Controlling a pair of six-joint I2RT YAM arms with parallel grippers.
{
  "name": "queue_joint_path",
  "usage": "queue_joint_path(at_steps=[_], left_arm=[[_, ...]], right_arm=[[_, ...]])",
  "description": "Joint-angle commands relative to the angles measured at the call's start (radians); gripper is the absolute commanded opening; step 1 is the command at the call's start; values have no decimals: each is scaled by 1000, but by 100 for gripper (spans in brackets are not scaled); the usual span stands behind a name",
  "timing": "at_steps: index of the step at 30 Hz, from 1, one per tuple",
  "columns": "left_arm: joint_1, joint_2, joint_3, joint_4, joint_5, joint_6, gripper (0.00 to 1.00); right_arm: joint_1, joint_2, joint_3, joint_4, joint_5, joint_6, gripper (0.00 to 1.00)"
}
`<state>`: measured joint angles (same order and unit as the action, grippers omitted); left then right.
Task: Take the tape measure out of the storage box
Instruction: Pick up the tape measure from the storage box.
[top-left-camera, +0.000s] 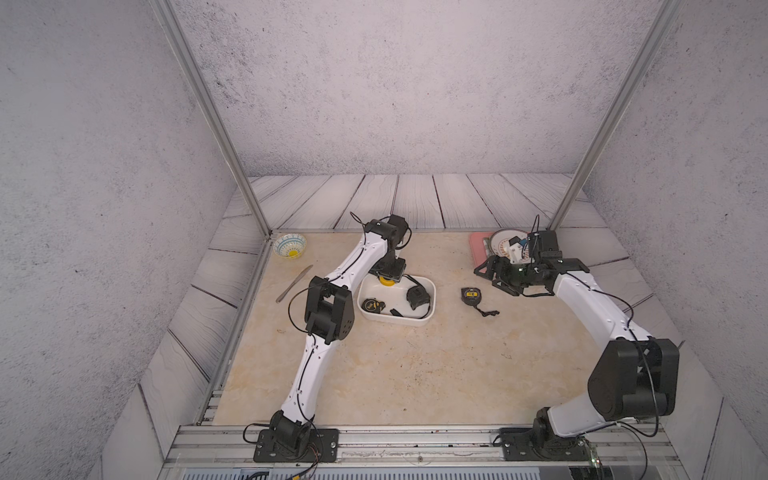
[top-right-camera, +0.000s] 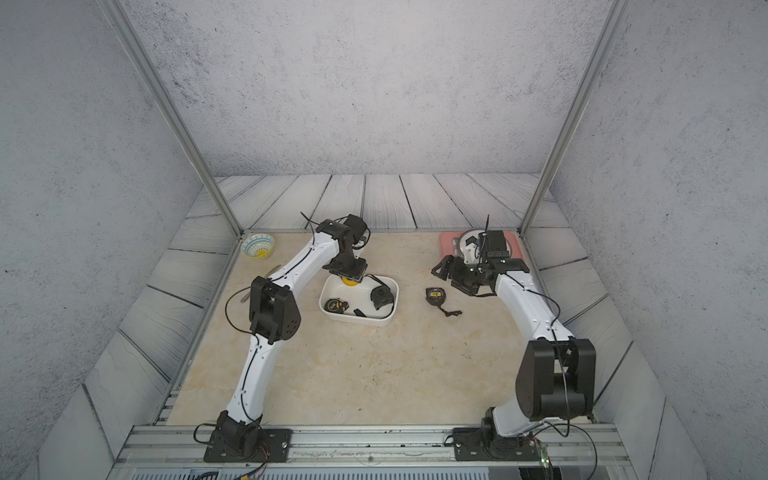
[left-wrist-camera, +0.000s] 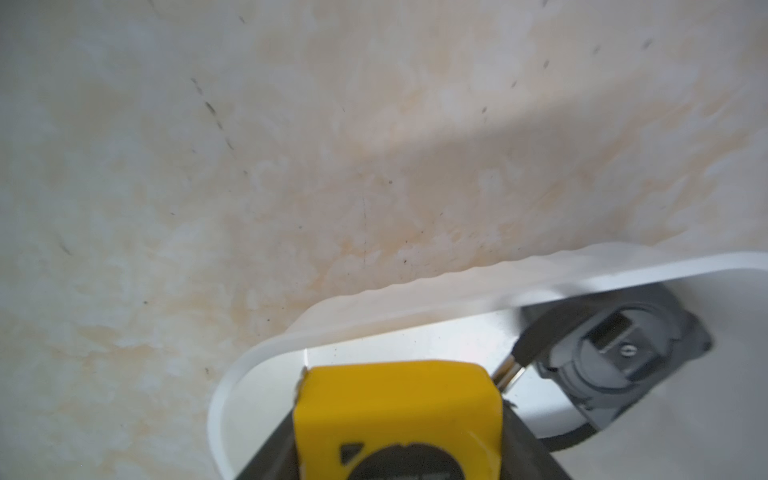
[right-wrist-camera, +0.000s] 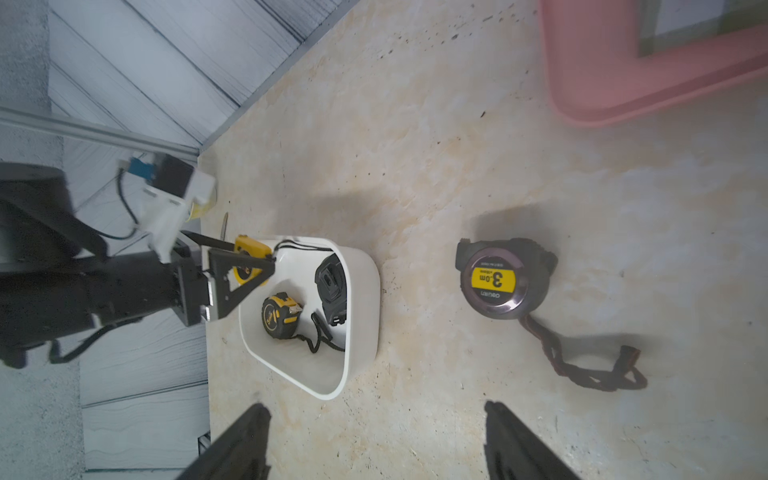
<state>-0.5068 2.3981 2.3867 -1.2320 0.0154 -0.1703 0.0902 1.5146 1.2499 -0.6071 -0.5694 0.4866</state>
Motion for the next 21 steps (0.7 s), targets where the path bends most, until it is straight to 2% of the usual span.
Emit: queue_joint_path(at_steps=[1,4,6,10,14,17,21], left_arm=[[3,-100,40,-21,42,-132,0],[15,-129,49,14,159,-276,0],[17,-147,36,73,274,-391,0],[16,-176,9,194,434,-626,0],[16,-232,-155,445,607,-955,0],[12,-265,-259,599,661,-1147,0],[7,-314,-374,798,680,-1315,0]], right_arm=[[61,-7,-1,-25,34,-64,83],[98,-16,-4,5,59,-66,83],[120,-25,-6,29,81,-76,83],[161,-46,6,67,117,-117,82],[189,-90,-7,151,141,-135,82],[198,-109,-10,211,148,-129,81],[221,-98,6,263,133,-121,81]])
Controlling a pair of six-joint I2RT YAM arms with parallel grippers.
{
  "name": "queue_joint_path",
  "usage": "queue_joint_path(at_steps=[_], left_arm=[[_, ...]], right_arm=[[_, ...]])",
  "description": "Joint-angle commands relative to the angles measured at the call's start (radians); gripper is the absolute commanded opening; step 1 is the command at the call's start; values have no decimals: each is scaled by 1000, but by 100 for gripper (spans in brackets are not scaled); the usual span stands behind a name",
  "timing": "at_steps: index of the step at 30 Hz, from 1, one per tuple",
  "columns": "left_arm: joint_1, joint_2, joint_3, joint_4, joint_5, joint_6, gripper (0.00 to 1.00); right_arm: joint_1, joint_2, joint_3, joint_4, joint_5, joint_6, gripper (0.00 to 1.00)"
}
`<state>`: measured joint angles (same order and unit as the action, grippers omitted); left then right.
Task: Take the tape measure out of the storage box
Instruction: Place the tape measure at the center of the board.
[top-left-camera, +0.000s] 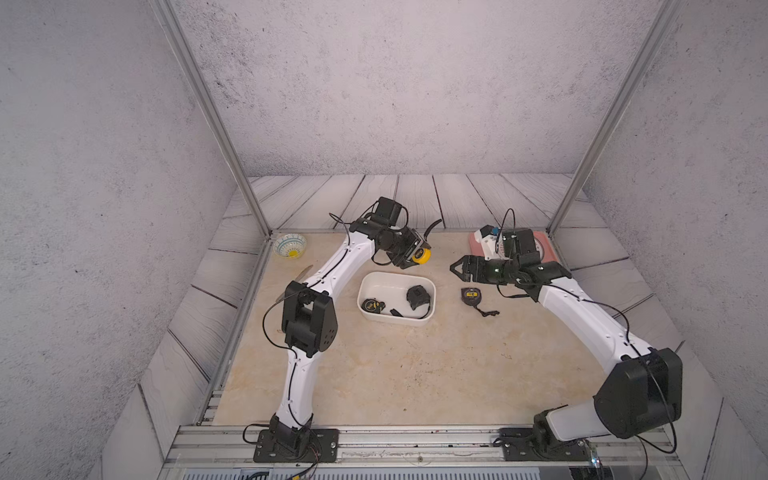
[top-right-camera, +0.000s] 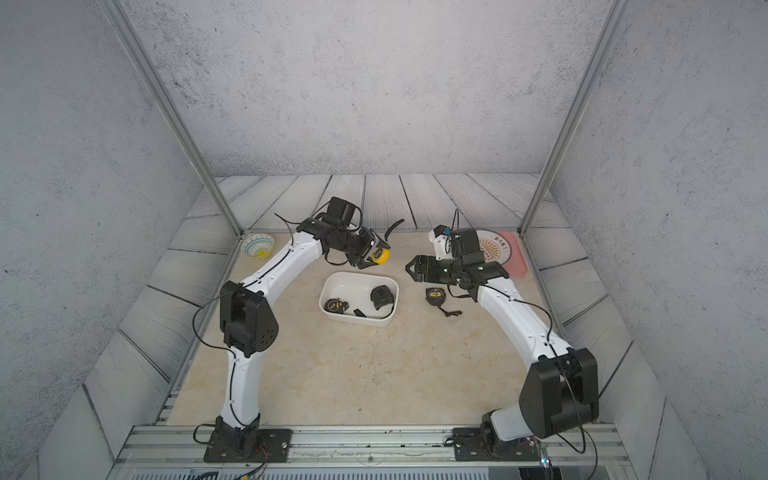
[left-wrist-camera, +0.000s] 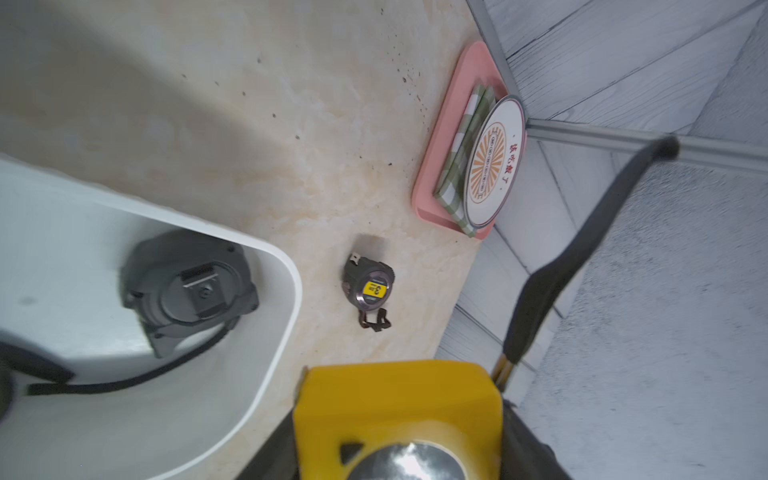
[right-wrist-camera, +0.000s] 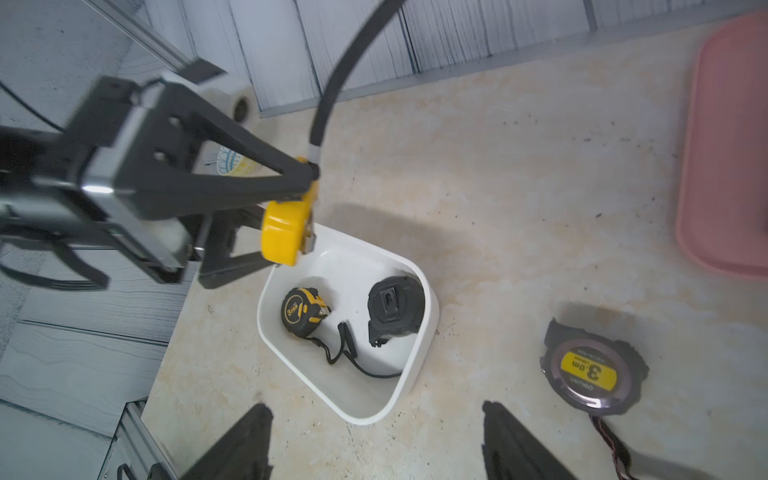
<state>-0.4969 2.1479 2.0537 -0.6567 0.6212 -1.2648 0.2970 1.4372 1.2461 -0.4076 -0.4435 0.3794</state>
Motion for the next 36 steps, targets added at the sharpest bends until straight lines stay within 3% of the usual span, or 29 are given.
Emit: queue_joint_path(at_steps=[1,8,24,36], left_arm=[[-4,-69,-47,242,72,-243,0],[-25,-87,-80,349,69,-337,0],[-75,-108,-104,333,73,-344,0],[-81,-116,-110,377,86,-371,0]], right_arm=[[25,-12,20,67,5,-16,81],[68,52,58,95,-16,-17,79],[69,152,176,107,1,-27,77],[71,206,201,113,16,-19,68]])
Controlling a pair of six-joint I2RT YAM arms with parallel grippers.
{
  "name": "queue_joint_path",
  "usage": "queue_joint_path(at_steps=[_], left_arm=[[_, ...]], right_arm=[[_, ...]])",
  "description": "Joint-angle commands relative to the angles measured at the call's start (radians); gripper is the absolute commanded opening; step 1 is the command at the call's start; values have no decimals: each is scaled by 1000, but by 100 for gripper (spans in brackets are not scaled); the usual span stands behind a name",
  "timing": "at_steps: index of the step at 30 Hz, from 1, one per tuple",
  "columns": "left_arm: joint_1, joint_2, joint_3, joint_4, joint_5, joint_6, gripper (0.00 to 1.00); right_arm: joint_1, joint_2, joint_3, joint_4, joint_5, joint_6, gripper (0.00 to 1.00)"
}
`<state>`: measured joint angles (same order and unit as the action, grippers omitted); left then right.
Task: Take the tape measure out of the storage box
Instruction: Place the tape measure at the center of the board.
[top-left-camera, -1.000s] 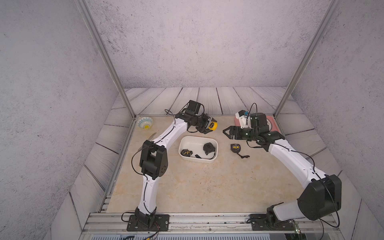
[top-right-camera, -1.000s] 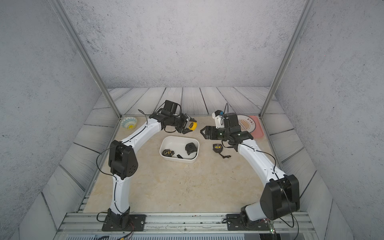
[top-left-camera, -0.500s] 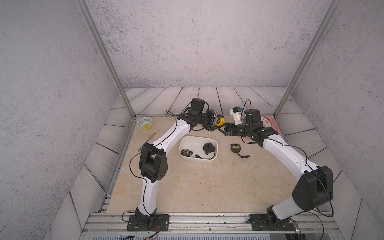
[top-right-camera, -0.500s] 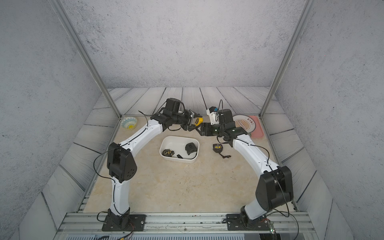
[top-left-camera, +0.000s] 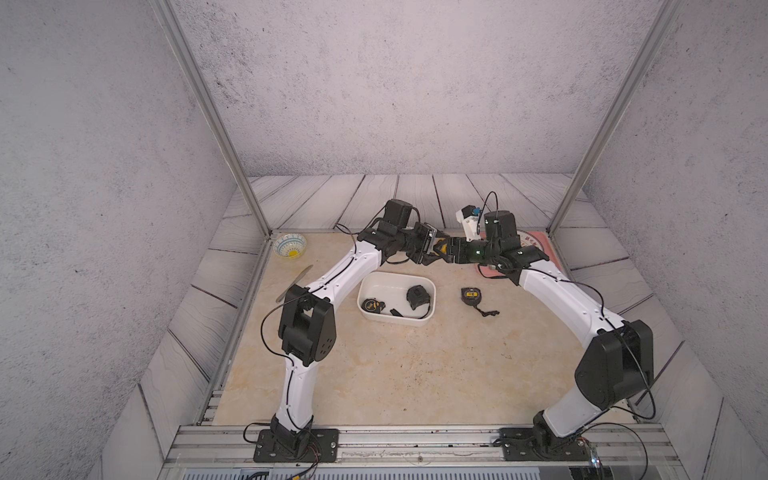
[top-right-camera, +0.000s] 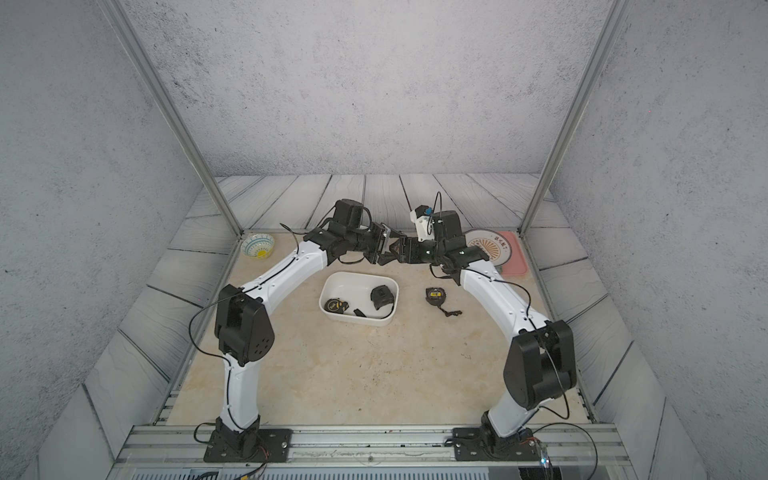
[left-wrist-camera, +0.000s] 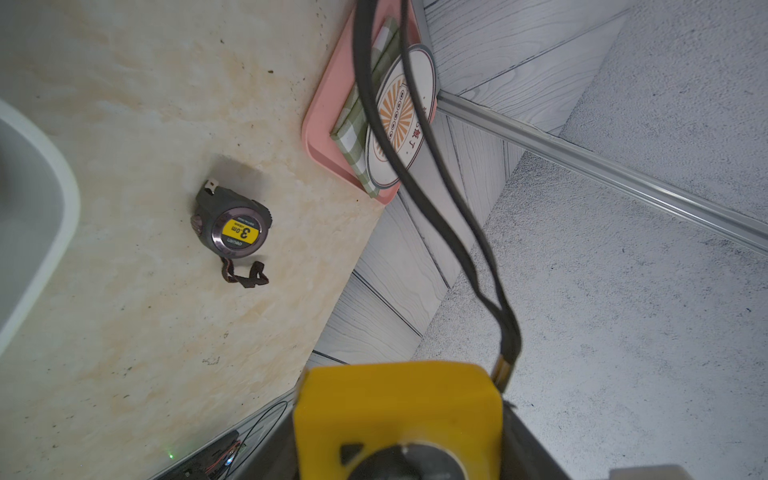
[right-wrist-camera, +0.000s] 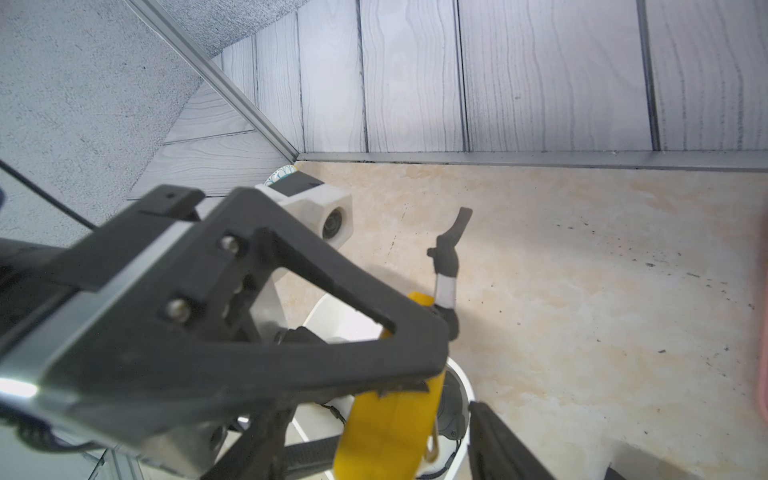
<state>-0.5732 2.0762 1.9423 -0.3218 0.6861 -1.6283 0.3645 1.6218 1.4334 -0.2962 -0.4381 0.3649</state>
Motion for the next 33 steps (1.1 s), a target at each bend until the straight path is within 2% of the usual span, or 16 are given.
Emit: queue_joint_path(at_steps=[1,4,12,13,16,19,20,22,25,28,30,33], left_arm=[[-6,-45,1,41,23,-7,0],[-11,-48,-1,48,26,-9,0],[-11,-59,-29,129,38,-25,0],[-11,-59,-31,135,39,-27,6],[-11,-60,-28,137,47,-8,45],[-5,-59,-36,163,67,7,79],[0,-57,-42,187,82,5,88],[11,-63,-67,216,96,6,99],[34,-93,-133,235,91,18,98],[59,-103,-143,147,89,99,98],[81,-99,-126,51,83,189,99],[118,-82,-32,-206,24,419,100]], right_arm=[[3,24,19,-2,10,-5,65],[3,26,24,-7,18,-4,54],[3,29,32,-24,32,-3,6],[3,29,33,-26,37,-4,2],[3,17,31,-26,56,-5,0],[2,-6,28,-35,98,-4,0],[0,-18,23,-44,118,-3,0],[-1,-45,8,-55,171,9,0],[-20,-100,-52,-37,201,26,0],[-52,-143,-107,-56,174,39,0],[-73,-170,-128,-114,141,38,0],[-109,-222,-173,-215,46,51,0]])
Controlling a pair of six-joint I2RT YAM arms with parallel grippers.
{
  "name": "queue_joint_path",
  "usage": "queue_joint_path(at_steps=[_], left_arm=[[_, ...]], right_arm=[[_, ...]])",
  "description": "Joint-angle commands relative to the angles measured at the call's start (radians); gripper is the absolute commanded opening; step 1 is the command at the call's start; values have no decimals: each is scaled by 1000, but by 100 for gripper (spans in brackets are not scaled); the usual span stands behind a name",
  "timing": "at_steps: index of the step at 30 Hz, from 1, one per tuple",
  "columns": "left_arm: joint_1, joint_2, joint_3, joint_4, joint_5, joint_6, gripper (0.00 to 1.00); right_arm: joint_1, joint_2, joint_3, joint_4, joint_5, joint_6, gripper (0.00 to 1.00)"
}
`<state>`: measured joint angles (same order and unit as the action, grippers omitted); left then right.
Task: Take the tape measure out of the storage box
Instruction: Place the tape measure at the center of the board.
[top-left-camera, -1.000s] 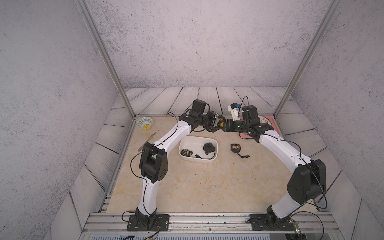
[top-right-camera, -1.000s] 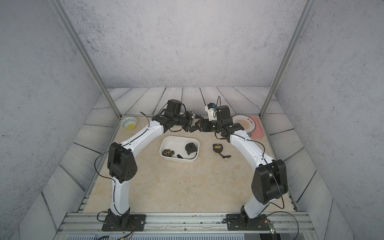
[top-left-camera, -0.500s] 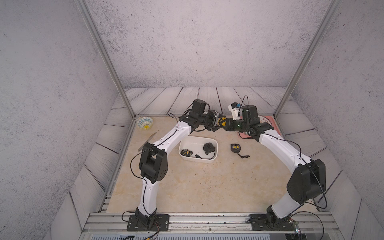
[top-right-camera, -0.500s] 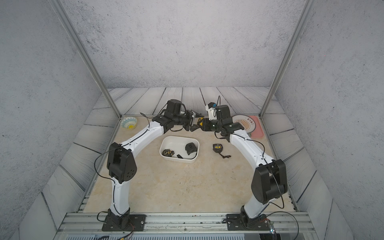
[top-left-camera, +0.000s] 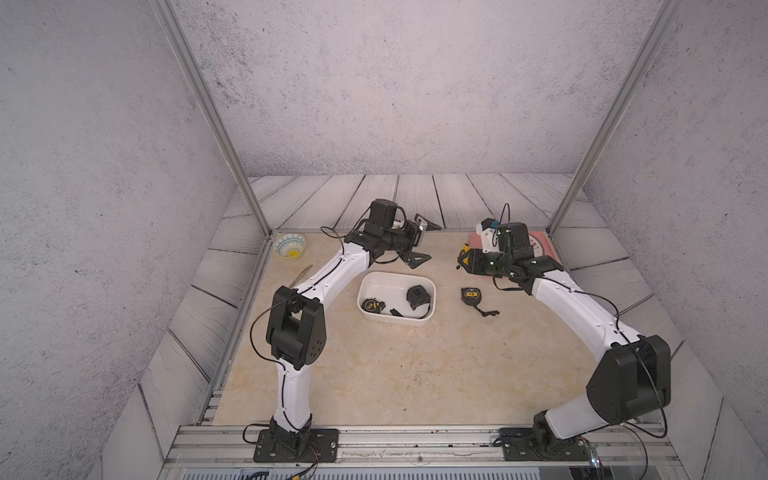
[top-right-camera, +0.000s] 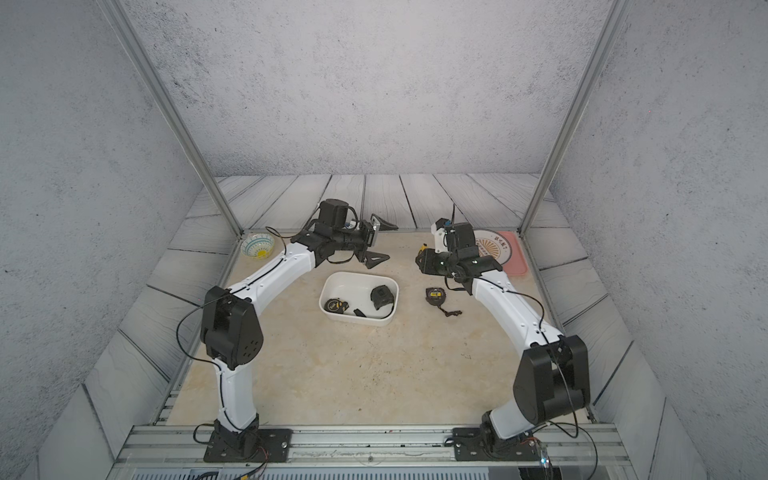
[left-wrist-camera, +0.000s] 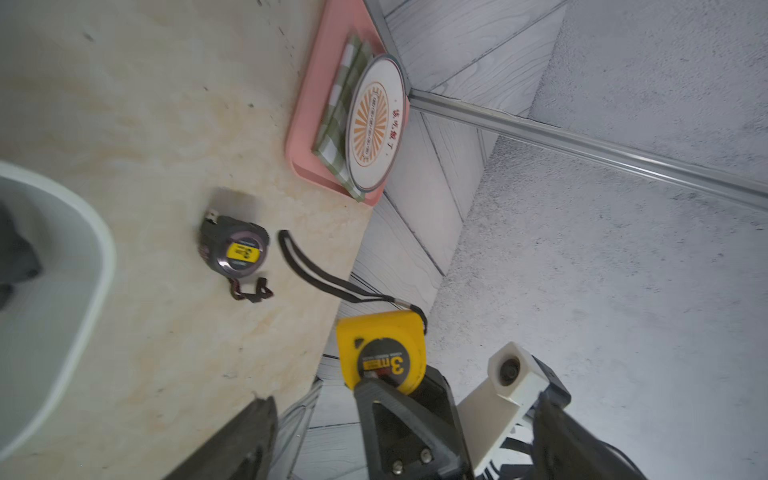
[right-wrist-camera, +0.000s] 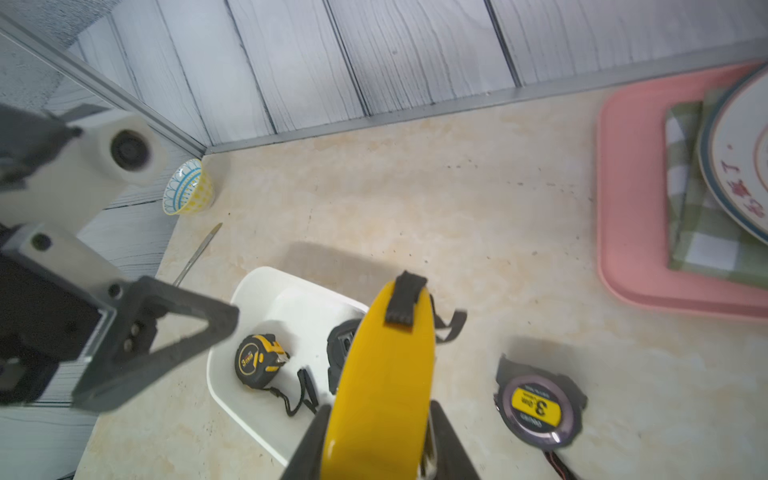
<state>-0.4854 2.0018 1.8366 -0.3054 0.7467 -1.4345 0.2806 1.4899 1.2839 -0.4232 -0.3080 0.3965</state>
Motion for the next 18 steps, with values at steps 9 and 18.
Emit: queue_joint_path(at_steps=[9,18], left_arm=[[44,195,486,-886,-450,839,93],[6,247,479,-940,-655,1037,91]], right_arm=[[-125,-135,-202,-144,-383,127,0],[-174,17,-275,-141,-502,97,0]])
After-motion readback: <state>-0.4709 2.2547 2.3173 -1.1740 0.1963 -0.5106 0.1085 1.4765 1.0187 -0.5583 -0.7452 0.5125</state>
